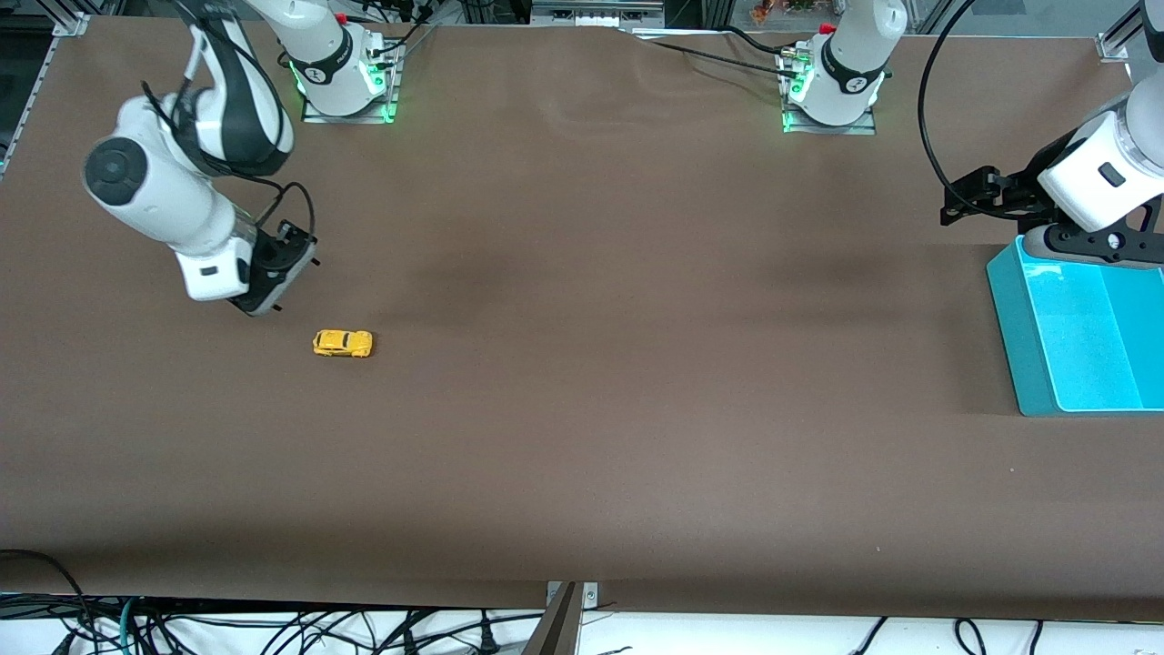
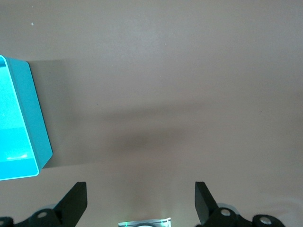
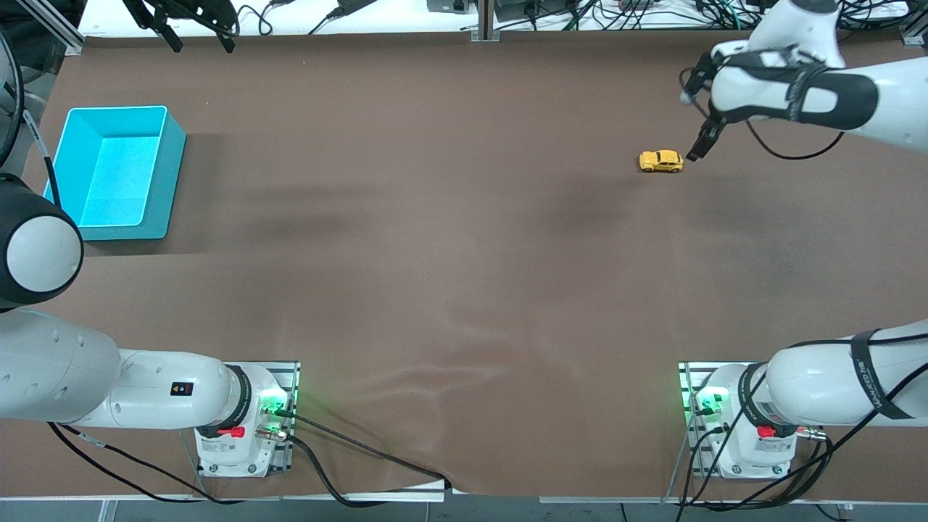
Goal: Wind and store yellow beetle car
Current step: 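Reach the right gripper down and grasp the yellow beetle car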
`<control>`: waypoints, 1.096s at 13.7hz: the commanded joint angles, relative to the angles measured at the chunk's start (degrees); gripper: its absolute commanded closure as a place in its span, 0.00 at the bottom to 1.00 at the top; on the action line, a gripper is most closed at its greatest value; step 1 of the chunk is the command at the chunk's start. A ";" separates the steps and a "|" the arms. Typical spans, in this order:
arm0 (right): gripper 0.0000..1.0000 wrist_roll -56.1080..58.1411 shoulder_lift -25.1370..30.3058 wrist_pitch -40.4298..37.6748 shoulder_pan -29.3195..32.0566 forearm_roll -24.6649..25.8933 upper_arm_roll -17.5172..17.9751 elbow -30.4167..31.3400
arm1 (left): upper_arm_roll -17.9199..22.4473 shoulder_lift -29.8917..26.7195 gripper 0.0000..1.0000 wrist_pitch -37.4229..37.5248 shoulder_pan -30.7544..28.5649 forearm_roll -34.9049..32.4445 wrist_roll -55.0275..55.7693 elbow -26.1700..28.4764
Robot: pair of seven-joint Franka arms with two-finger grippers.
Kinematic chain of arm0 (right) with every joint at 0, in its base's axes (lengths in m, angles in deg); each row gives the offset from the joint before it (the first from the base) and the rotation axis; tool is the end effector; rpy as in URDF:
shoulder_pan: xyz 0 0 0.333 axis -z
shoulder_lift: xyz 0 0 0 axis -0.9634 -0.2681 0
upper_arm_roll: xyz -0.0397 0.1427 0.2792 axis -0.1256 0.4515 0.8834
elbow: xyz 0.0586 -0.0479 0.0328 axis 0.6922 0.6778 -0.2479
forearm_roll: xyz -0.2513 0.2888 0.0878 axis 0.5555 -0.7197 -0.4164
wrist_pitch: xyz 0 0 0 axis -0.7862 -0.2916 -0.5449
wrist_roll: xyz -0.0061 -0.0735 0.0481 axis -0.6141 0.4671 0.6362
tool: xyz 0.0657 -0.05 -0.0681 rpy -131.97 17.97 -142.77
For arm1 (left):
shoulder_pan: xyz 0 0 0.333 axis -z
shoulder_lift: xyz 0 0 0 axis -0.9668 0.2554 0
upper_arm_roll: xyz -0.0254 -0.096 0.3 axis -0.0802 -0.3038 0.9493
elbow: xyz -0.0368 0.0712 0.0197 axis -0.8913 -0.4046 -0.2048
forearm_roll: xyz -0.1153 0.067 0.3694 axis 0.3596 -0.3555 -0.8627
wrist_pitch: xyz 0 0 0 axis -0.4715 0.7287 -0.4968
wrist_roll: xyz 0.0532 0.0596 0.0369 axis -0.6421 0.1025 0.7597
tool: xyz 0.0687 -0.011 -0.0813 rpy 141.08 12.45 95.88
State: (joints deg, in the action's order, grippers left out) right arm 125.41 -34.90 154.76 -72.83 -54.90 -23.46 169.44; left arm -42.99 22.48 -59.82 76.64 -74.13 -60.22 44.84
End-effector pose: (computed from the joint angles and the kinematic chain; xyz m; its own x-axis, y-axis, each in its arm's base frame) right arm 0.5284 0.0640 0.3096 0.4703 0.8820 0.0294 0.8823 -0.4692 -0.0376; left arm 0.5600 -0.0415 0.5970 0.9849 -0.0829 -0.1522 -0.0757 -0.9957 0.0525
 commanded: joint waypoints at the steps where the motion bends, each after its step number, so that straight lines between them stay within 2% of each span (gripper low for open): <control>1: 0.00 9.46 -6.21 7.43 0.49 -0.04 0.75 0.06 | 0.12 0.49 0.00 0.48 0.41 -1.25 0.32 -1.34; 5: 0.00 19.42 -13.52 17.72 0.49 -0.04 0.75 -0.64 | 0.12 0.49 0.00 0.48 0.41 -1.25 0.32 -1.43; 8: 0.01 19.60 -15.28 19.57 0.49 -0.04 0.75 -0.64 | 0.12 0.58 0.00 0.48 0.41 -1.25 0.41 -1.34; 10: 0.07 19.95 -16.25 20.89 0.49 -0.04 0.75 -0.73 | 0.12 0.58 0.00 0.48 0.41 -1.16 0.41 -1.43; 11: 0.15 20.22 -16.51 21.07 0.49 -0.04 0.75 -0.82 | 0.12 0.49 0.00 0.48 0.41 -1.16 0.23 -1.43; 13: 0.41 20.31 -16.52 21.08 0.49 -0.04 0.75 -0.82 | 0.12 0.49 0.00 0.48 0.41 -1.24 0.41 -1.34; 15: 0.74 21.44 -16.34 20.90 0.49 0.05 0.83 -0.90 | 0.12 0.58 0.00 0.48 0.50 -1.16 0.41 -1.43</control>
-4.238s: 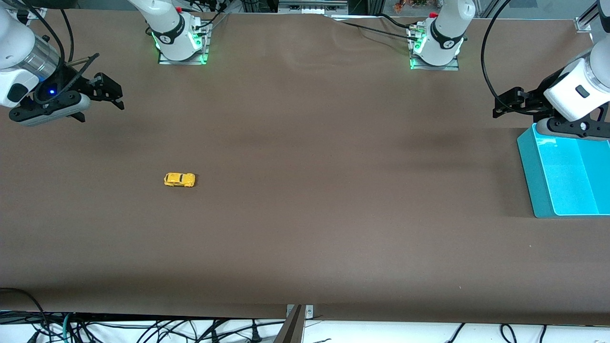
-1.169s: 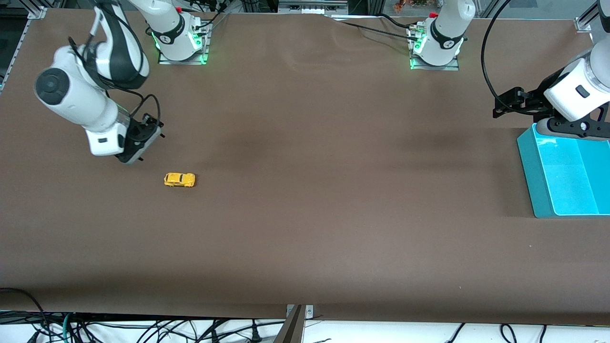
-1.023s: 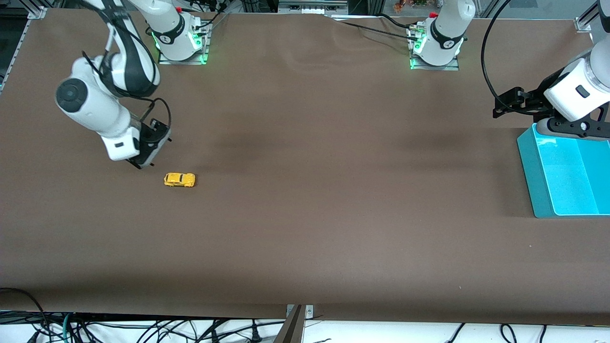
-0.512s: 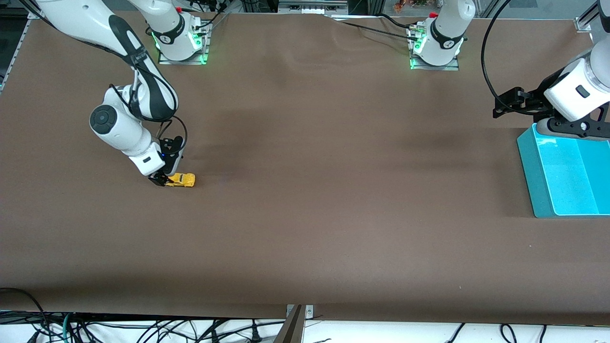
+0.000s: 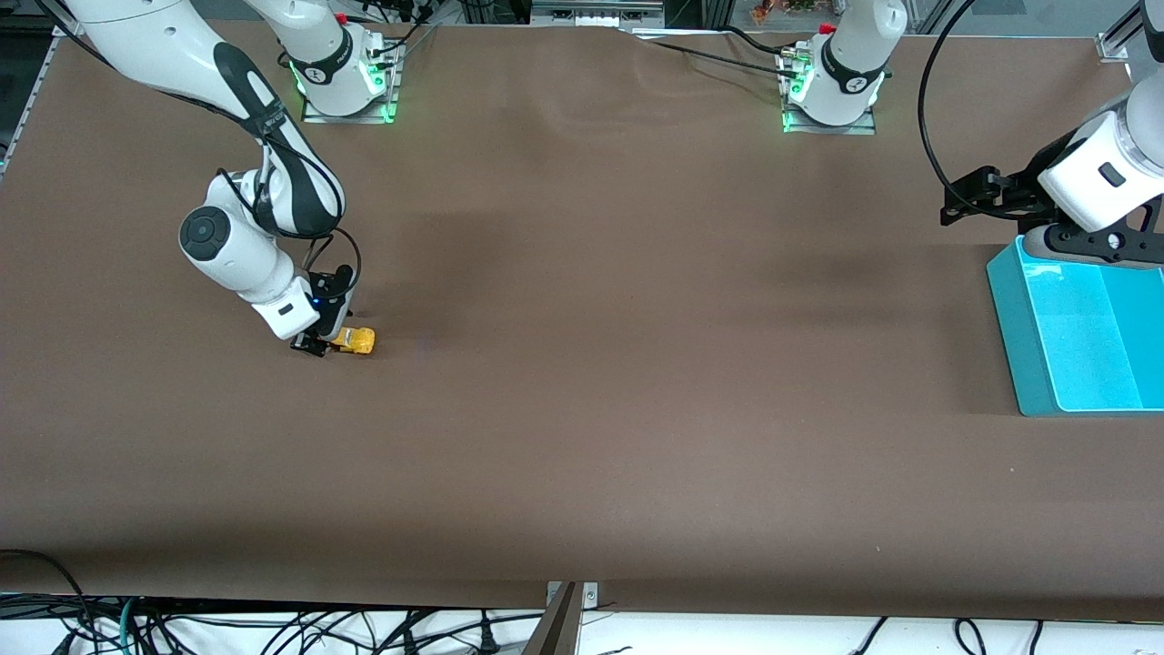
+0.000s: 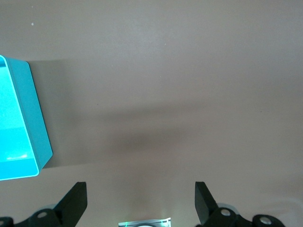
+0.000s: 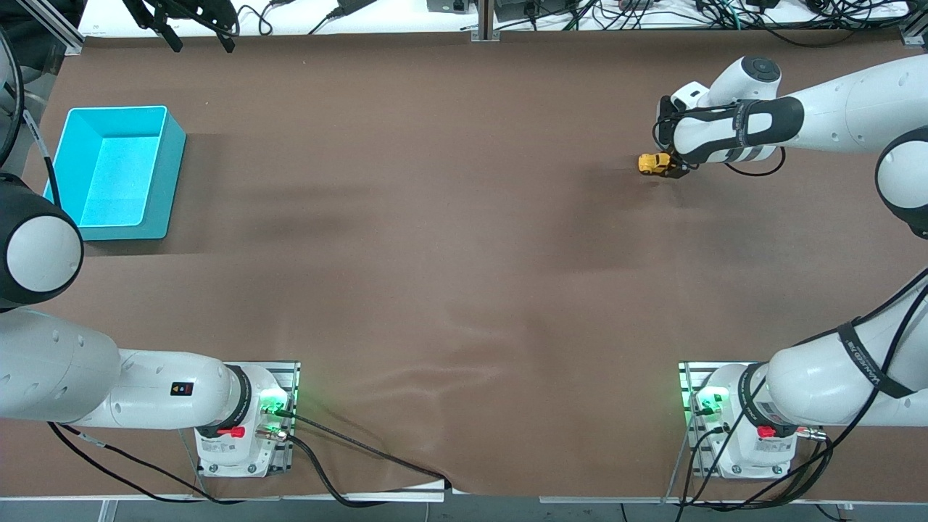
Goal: Wind and store yellow beetle car
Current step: 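Reach the right gripper down and grasp the yellow beetle car, then drag the car backward along the table with the right gripper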
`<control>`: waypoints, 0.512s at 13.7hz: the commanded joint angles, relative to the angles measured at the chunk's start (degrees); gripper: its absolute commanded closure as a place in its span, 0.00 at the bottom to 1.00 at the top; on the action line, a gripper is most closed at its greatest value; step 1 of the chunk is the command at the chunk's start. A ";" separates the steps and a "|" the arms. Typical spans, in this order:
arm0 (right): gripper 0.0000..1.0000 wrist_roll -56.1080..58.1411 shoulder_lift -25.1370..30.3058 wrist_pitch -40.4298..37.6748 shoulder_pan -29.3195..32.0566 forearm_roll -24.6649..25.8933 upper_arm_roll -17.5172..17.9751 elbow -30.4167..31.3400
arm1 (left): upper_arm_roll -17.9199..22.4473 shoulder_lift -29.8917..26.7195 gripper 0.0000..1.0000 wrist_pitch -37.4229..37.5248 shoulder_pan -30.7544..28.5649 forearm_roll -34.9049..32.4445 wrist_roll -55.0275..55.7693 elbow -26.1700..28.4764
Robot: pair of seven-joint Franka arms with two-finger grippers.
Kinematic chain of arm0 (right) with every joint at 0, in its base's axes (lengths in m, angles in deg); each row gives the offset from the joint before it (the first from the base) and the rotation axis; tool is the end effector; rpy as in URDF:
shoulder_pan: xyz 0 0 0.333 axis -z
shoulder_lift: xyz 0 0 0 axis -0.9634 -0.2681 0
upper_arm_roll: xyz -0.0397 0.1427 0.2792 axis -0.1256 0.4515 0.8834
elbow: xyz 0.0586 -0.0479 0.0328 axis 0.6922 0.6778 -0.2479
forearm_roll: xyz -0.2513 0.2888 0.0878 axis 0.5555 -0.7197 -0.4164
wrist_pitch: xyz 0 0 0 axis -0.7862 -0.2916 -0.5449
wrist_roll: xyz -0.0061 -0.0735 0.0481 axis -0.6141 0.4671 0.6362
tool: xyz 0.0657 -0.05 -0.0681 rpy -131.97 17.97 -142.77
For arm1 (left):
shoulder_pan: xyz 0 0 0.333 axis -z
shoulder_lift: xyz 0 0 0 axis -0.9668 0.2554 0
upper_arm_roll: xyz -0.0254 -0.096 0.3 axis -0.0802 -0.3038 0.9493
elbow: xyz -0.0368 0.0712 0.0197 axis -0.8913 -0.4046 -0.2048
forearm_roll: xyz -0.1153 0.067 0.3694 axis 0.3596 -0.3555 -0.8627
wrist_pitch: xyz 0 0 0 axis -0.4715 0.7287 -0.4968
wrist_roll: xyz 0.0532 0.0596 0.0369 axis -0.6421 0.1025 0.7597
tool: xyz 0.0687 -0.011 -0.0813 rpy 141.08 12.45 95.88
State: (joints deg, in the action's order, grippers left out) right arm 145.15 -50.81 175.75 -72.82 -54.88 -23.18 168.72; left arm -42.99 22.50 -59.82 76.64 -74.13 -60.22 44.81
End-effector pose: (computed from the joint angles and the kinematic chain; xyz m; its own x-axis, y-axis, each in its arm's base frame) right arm 0.5488 0.0687 0.1984 0.1559 0.9831 0.0962 0.9845 -0.1626 0.0663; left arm 0.5601 -0.0415 0.5970 0.9849 -0.0829 -0.1520 -0.0757 -0.9957 0.0525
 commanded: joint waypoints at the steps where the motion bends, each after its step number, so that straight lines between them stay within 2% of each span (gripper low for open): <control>1: 0.90 2.76 -0.08 -0.35 0.48 0.13 0.64 -0.36 | 0.12 0.48 0.00 0.48 0.41 -1.16 0.41 -1.40; 2: 0.96 3.99 0.27 -0.70 0.48 0.13 1.17 -0.88 | 0.12 0.48 0.00 0.48 0.41 -1.16 0.41 -1.31; 5: 0.95 6.89 3.78 -6.66 0.48 0.04 2.40 -1.24 | 0.12 0.56 0.00 0.48 0.41 -1.16 0.41 -1.40; 7: 0.95 8.74 3.44 -6.94 0.48 -0.04 2.40 -1.15 | 0.12 0.48 0.00 0.48 0.50 -1.16 0.49 -1.40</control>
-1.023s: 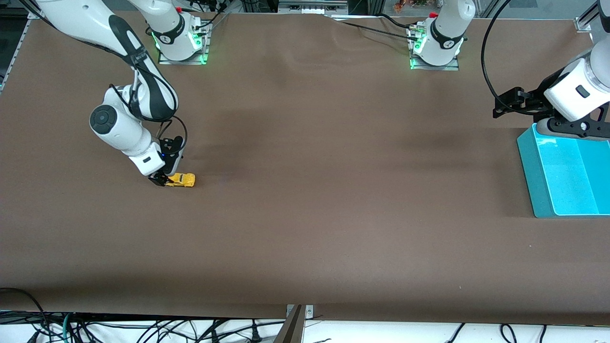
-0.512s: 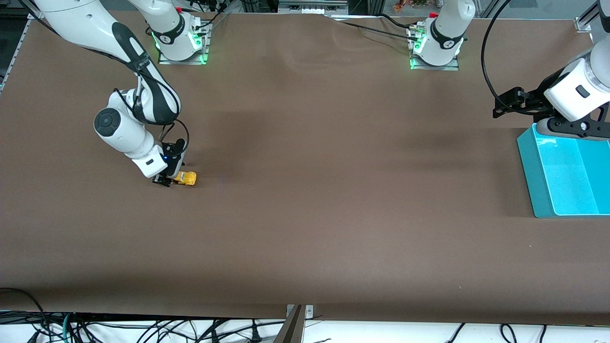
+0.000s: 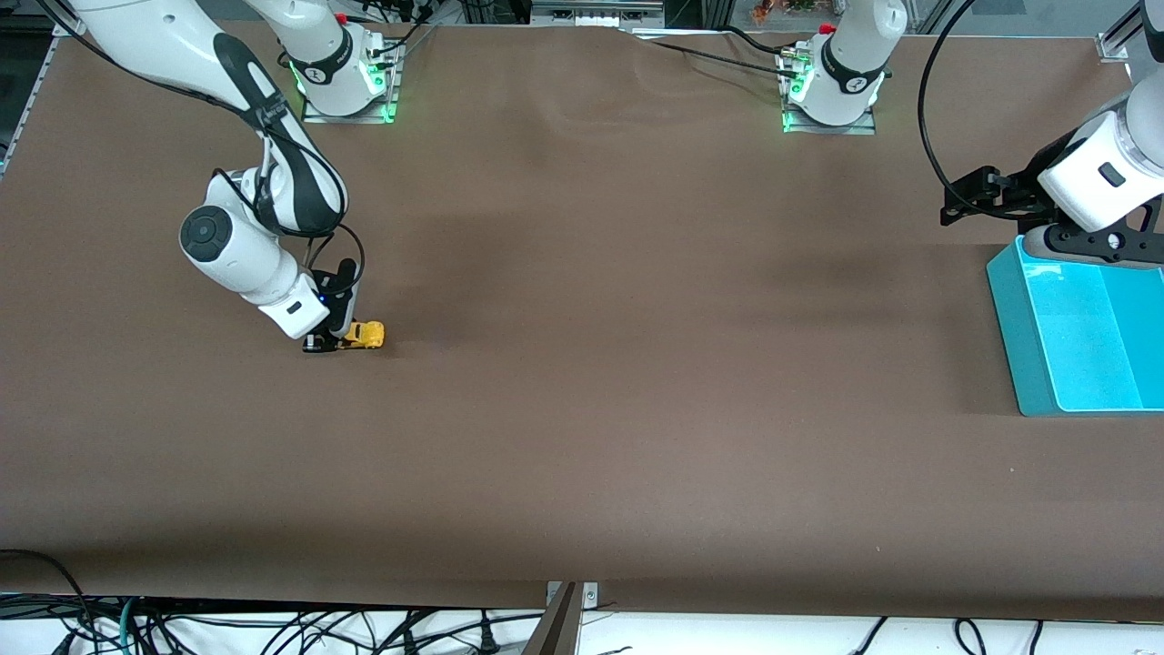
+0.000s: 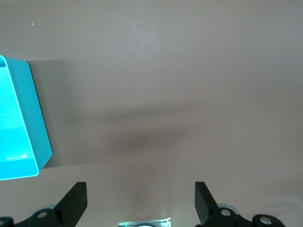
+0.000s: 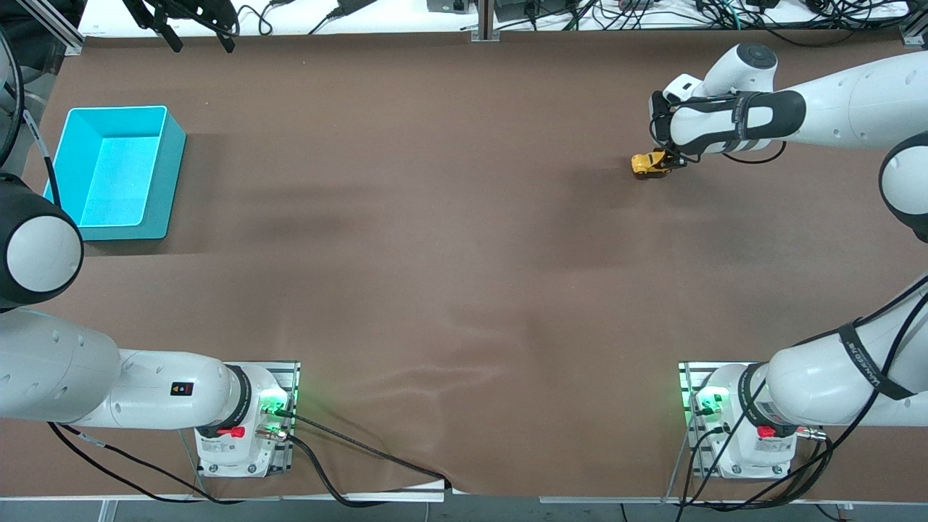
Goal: Wind and store yellow beetle car
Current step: 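Drag the car backward along the table with the right gripper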
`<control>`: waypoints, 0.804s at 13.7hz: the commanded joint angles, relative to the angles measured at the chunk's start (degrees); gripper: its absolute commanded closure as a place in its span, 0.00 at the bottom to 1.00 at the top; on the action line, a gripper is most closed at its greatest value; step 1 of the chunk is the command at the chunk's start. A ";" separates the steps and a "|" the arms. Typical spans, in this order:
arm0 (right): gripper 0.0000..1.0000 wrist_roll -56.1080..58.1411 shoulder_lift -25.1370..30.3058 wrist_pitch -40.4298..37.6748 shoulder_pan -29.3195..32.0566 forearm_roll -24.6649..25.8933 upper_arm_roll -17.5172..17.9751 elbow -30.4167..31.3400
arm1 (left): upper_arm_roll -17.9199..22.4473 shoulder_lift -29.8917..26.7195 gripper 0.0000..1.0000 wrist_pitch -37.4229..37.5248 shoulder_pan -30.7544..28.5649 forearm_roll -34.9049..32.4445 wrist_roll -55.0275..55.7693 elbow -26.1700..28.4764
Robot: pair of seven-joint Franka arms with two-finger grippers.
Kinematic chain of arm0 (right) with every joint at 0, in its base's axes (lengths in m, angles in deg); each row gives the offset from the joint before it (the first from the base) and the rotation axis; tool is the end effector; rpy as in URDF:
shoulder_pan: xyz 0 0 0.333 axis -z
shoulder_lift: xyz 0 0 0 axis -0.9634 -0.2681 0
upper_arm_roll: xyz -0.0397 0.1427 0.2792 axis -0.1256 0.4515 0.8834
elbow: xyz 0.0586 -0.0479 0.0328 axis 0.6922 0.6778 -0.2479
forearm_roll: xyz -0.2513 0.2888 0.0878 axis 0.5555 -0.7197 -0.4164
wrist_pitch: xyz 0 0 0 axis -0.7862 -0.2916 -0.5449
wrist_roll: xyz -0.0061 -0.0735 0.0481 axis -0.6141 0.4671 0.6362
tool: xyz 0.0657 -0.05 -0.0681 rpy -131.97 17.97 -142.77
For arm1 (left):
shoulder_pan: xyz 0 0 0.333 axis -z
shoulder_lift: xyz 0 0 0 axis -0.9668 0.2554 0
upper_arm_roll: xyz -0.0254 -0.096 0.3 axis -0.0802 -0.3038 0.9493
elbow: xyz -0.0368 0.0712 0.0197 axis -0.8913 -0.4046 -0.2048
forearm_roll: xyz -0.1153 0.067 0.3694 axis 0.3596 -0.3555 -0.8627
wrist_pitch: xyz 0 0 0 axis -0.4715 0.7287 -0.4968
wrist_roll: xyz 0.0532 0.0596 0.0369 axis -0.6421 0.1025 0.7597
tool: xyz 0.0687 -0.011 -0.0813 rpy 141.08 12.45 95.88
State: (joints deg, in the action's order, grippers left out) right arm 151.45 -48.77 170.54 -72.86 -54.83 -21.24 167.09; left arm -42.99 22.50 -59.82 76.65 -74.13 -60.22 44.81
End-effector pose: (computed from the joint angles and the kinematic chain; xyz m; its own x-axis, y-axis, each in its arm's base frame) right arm 0.5526 0.0885 0.2207 0.0109 0.9955 0.0936 0.9986 -0.0157 0.0503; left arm 0.5601 -0.0416 0.5970 0.9849 -0.0831 -0.1520 -0.0759 -0.9957 0.0525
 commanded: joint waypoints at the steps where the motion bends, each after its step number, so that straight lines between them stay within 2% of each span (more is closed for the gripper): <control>1: 0.95 2.44 0.97 -1.64 0.52 -0.10 0.46 0.48 | 0.12 0.48 0.00 0.48 0.49 -1.07 0.49 -1.31; 7: 0.94 3.50 -2.90 1.43 1.31 -0.19 0.28 0.57 | 0.12 0.56 0.00 0.48 0.49 -1.07 0.41 -1.40; 11: 0.92 9.98 -4.75 1.70 6.57 -0.45 0.20 0.83 | 0.12 0.48 0.00 0.48 0.49 -1.07 0.41 -1.40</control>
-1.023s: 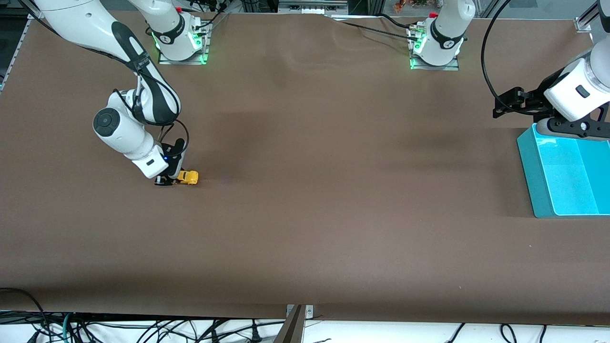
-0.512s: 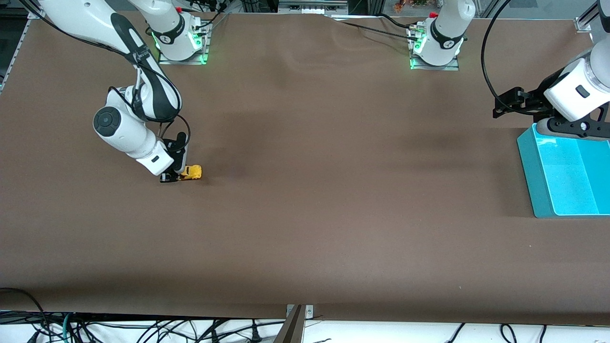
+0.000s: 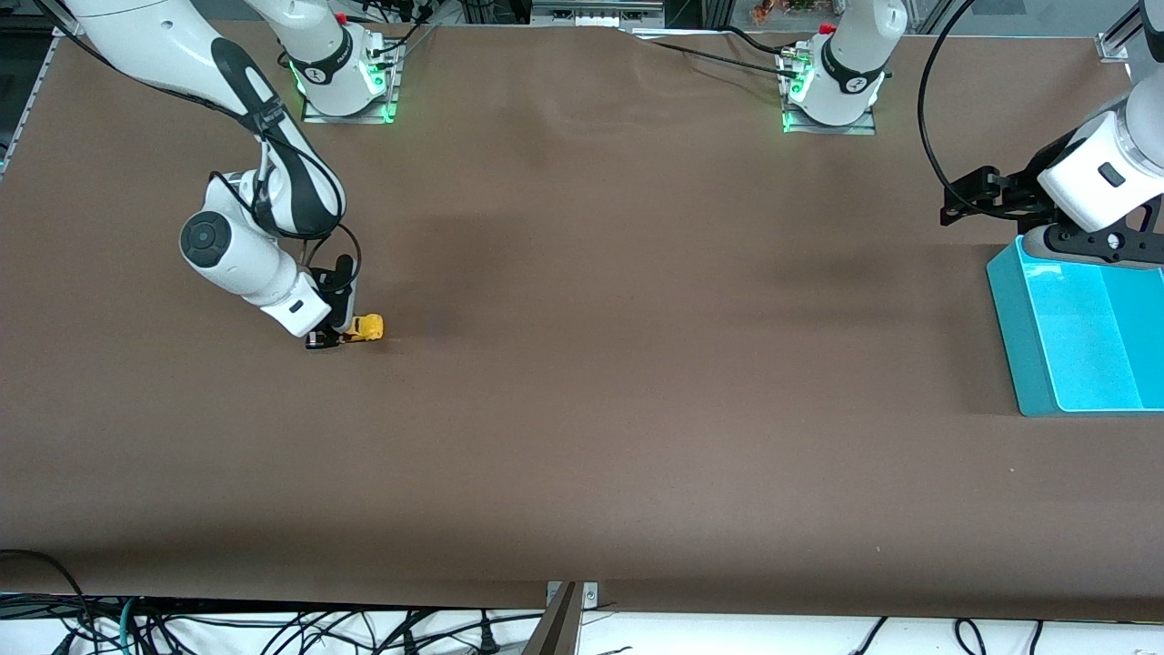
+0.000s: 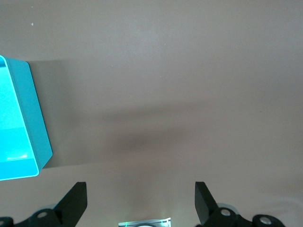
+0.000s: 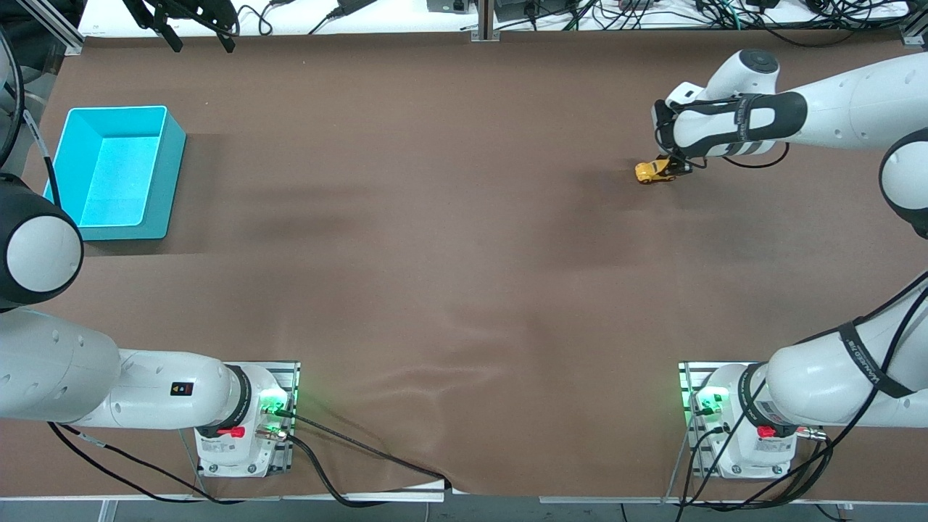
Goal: Wind and store yellow beetle car
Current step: 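Drag the car backward along the table with the right gripper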
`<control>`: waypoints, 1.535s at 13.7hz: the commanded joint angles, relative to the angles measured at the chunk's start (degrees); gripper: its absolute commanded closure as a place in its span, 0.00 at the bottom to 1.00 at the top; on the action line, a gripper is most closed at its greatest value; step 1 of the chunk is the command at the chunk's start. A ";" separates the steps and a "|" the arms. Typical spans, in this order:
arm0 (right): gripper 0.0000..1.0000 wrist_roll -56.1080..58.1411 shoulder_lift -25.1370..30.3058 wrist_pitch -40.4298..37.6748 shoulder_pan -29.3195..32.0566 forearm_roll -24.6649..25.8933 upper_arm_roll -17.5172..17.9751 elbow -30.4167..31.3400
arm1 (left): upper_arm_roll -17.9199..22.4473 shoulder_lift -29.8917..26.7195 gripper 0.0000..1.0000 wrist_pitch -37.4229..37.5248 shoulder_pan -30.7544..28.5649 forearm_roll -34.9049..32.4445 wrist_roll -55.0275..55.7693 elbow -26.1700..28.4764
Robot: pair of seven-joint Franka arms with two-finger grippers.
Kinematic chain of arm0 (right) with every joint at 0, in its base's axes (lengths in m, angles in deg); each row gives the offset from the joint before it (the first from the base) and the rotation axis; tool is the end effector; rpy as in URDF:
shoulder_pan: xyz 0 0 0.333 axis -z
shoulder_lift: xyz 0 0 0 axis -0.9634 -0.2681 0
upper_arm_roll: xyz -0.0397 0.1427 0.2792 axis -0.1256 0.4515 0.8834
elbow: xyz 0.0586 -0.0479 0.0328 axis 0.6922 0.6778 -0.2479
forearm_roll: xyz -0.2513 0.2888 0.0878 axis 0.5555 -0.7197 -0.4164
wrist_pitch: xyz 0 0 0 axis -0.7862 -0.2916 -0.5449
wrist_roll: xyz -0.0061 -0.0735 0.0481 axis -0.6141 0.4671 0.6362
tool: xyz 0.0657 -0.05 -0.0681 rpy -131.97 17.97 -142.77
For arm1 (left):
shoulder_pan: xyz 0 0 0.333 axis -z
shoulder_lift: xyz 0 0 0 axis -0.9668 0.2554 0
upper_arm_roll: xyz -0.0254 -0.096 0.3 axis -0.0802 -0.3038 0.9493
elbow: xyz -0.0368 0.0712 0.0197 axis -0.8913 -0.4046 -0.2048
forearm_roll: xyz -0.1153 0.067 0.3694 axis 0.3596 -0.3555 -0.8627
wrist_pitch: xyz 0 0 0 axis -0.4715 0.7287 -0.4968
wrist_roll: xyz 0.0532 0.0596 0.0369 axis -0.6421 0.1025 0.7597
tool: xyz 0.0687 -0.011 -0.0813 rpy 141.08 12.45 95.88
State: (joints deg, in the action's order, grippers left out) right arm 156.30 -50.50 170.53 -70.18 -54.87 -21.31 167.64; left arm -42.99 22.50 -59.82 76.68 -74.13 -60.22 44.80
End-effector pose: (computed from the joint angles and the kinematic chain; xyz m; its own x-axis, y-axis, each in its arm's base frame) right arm 0.5488 0.0620 0.2007 -0.0224 0.9956 0.0912 0.9996 0.0208 0.0182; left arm 0.5601 -0.0419 0.5971 0.9849 -0.0836 -0.1518 -0.0764 -0.9957 0.0525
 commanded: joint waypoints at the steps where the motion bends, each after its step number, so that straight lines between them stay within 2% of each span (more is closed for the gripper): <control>1: 0.90 7.41 -3.55 2.05 5.74 -0.50 0.18 0.28 | 0.12 0.47 0.00 0.48 0.46 -1.07 0.41 -1.39; 6: 0.88 17.62 -6.71 2.85 17.77 -0.41 -0.43 -0.68 | 0.12 0.47 0.00 0.48 0.46 -0.98 0.32 -1.39; 9: 0.88 20.62 -7.16 2.32 19.47 -0.58 -1.84 -2.26 | 0.12 0.47 0.00 0.48 0.46 -0.89 0.14 -1.39; 11: 0.77 20.18 -7.07 2.06 19.38 -0.67 -1.75 -2.79 | 0.12 0.47 0.00 0.48 0.46 -0.89 0.14 -1.39; 13: 0.70 20.09 -7.07 0.83 19.38 -0.67 -1.67 -4.28 | 0.12 0.47 0.00 0.48 0.46 -0.89 0.14 -1.39; 14: 0.65 20.09 -7.07 -0.74 19.38 -0.67 -1.49 -5.59 | 0.12 0.56 0.00 0.39 0.46 -0.81 0.14 -1.39; 15: 0.54 20.01 -7.07 -2.76 19.38 -0.59 -1.23 -7.17 | 0.12 0.47 0.00 0.48 0.46 -0.81 0.14 -1.39; 16: 0.13 19.66 -7.07 -4.17 19.38 -0.59 -0.53 -8.41 | 0.12 0.47 0.00 0.48 0.46 -0.81 0.14 -1.39; 17: 0.00 18.61 -7.07 -5.32 19.38 -0.67 -0.17 -9.98 | 0.12 0.47 0.00 0.48 0.46 -0.81 0.14 -1.39; 21: 0.00 15.08 -6.80 -14.45 19.03 0.38 1.93 -17.37 | 0.12 0.47 0.00 0.48 0.46 -0.72 0.14 -1.47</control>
State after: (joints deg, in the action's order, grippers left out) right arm 172.87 -56.56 160.66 -51.06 -55.05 -20.76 154.94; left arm -42.99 22.50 -59.82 76.75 -74.13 -60.22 44.78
